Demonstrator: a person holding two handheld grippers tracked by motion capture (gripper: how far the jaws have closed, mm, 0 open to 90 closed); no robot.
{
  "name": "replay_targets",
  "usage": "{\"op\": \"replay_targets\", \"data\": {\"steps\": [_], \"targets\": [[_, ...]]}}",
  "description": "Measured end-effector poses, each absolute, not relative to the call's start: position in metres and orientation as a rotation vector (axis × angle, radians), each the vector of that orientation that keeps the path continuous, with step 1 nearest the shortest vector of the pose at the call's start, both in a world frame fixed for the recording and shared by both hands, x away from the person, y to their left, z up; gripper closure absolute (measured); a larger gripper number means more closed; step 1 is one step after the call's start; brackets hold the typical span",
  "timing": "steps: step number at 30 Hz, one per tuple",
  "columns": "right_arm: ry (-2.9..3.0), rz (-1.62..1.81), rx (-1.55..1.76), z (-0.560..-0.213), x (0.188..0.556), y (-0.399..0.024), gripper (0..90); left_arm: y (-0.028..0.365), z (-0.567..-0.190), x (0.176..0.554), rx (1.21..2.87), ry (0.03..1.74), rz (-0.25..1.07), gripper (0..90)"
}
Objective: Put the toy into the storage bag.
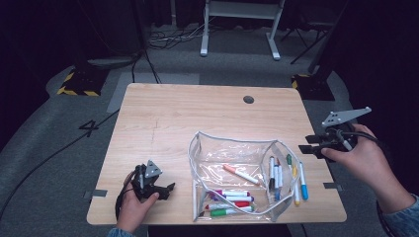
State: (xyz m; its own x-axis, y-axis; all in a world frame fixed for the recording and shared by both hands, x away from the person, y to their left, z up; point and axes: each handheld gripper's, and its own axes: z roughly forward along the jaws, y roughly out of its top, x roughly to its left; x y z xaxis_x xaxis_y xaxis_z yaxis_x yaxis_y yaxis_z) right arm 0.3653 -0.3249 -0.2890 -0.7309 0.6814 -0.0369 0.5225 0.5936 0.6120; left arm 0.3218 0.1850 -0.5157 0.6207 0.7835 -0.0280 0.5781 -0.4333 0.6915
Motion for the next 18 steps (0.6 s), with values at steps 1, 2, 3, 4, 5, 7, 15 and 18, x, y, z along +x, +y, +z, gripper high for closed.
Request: {"op": "replay_targets", "data": {"steps": [1,2,3,4,5,7,15,18], "targets": [[2.541,0.861,1.014,-0.291,0.366,-0.33,54.6,0.185,-0.515,0.322,2.17,1.065,0.396,10.2],[2.531,0.86,1.024,-0.293,0.367,-0.333,54.7,0.184,-0.516,0.322,2.159,1.083,0.397,10.2],[2.523,0.849,1.031,-0.295,0.368,-0.336,54.7,0.184,-0.516,0.321,2.156,1.093,0.403,10.2],[2.514,0.835,1.044,-0.298,0.369,-0.339,54.7,0.184,-0.515,0.321,2.158,1.098,0.402,10.0],[2.506,0.827,1.05,-0.301,0.37,-0.342,54.7,0.184,-0.515,0.32,2.159,1.1,0.402,10.0],[2.499,0.812,1.078,-0.309,0.372,-0.347,54.7,0.185,-0.515,0.32,2.163,1.093,0.417,10.0],[2.515,0.734,1.223,-0.357,0.384,-0.37,52.7,0.186,-0.515,0.317,2.162,1.098,0.423,10.0],[2.523,0.686,1.282,-0.378,0.387,-0.377,51.8,0.185,-0.515,0.316,2.167,1.096,0.407,9.5]]}}
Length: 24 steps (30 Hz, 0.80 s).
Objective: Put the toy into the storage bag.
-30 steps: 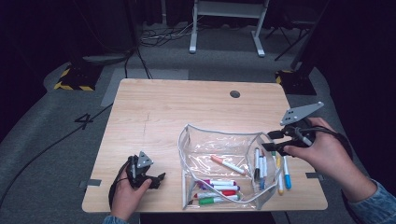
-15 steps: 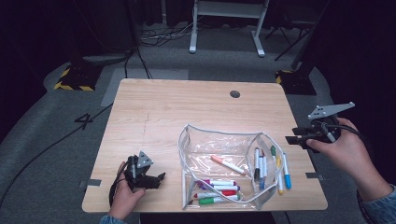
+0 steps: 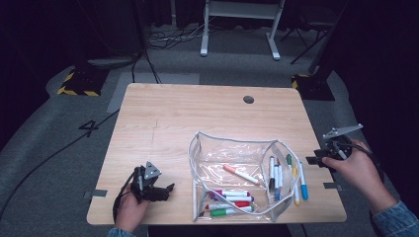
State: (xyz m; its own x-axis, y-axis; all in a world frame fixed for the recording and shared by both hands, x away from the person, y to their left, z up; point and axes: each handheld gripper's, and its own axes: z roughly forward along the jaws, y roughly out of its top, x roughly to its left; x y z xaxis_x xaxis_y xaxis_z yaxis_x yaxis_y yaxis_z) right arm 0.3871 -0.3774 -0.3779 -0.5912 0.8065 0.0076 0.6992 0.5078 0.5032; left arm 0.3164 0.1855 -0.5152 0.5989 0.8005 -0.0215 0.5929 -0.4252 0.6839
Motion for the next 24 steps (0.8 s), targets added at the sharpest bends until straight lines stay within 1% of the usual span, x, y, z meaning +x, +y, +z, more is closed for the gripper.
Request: {"op": "replay_targets", "data": {"steps": [4,6,8,13,15,19,21,23,24], "targets": [[2.542,0.621,1.329,-0.404,0.387,-0.384,51.4,0.184,-0.516,0.315,2.175,1.085,0.406,6.3],[2.557,0.598,1.358,-0.419,0.387,-0.386,50.7,0.181,-0.516,0.315,2.188,1.082,0.39,2.3],[2.568,0.596,1.377,-0.427,0.386,-0.386,50.3,0.18,-0.516,0.314,2.187,1.094,0.382,0.3],[2.601,0.569,1.414,-0.45,0.387,-0.383,50.2,0.18,-0.516,0.314,2.186,1.094,0.385,0.2],[2.632,0.531,1.402,-0.456,0.388,-0.383,53.4,0.18,-0.516,0.314,2.187,1.093,0.386,0.2],[2.634,0.501,1.426,-0.464,0.389,-0.383,55.5,0.18,-0.516,0.314,2.186,1.094,0.385,0.2],[2.629,0.462,1.439,-0.467,0.389,-0.385,58.5,0.18,-0.517,0.314,2.186,1.094,0.383,0.3],[2.616,0.414,1.459,-0.47,0.389,-0.387,63.9,0.18,-0.516,0.314,2.191,1.09,0.384,0.3],[2.605,0.398,1.466,-0.469,0.389,-0.388,65.2,0.18,-0.516,0.314,2.193,1.087,0.386,0.3]]}}
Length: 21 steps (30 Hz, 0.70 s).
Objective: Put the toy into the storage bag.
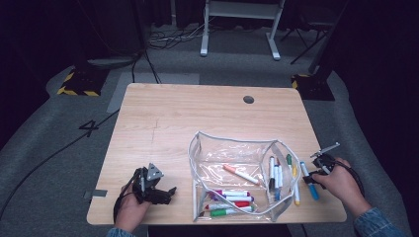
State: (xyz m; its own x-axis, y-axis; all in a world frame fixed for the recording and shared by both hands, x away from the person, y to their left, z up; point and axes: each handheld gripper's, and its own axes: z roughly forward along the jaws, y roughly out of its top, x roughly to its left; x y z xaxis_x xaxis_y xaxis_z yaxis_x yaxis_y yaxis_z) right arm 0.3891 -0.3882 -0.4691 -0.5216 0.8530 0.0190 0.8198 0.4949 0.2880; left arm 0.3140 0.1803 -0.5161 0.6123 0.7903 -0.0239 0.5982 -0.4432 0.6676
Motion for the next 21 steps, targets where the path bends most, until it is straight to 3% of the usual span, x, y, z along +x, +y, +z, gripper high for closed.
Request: {"op": "replay_targets", "data": {"steps": [5,21], "targets": [[2.581,0.354,1.51,-0.468,0.388,-0.393,76.9,0.18,-0.516,0.314,2.191,1.088,0.385,0.3],[2.552,0.454,1.535,-0.45,0.385,-0.394,77.4,0.181,-0.516,0.316,2.196,1.085,0.397,0.0]]}}
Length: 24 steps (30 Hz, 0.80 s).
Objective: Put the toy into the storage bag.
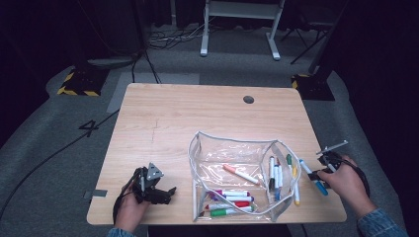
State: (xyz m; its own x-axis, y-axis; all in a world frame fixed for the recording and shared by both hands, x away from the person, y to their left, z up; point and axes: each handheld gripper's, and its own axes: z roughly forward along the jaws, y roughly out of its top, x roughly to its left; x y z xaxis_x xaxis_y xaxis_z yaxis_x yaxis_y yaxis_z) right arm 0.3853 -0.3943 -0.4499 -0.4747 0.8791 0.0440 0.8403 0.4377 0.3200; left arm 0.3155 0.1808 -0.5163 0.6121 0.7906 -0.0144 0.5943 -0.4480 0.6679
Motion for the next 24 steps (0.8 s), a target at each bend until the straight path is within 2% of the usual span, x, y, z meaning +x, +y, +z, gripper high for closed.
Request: {"op": "replay_targets", "data": {"steps": [24], "targets": [[2.568,0.717,1.331,-0.336,0.362,-0.37,77.5,0.181,-0.516,0.316,2.194,1.089,0.394,0.0]]}}
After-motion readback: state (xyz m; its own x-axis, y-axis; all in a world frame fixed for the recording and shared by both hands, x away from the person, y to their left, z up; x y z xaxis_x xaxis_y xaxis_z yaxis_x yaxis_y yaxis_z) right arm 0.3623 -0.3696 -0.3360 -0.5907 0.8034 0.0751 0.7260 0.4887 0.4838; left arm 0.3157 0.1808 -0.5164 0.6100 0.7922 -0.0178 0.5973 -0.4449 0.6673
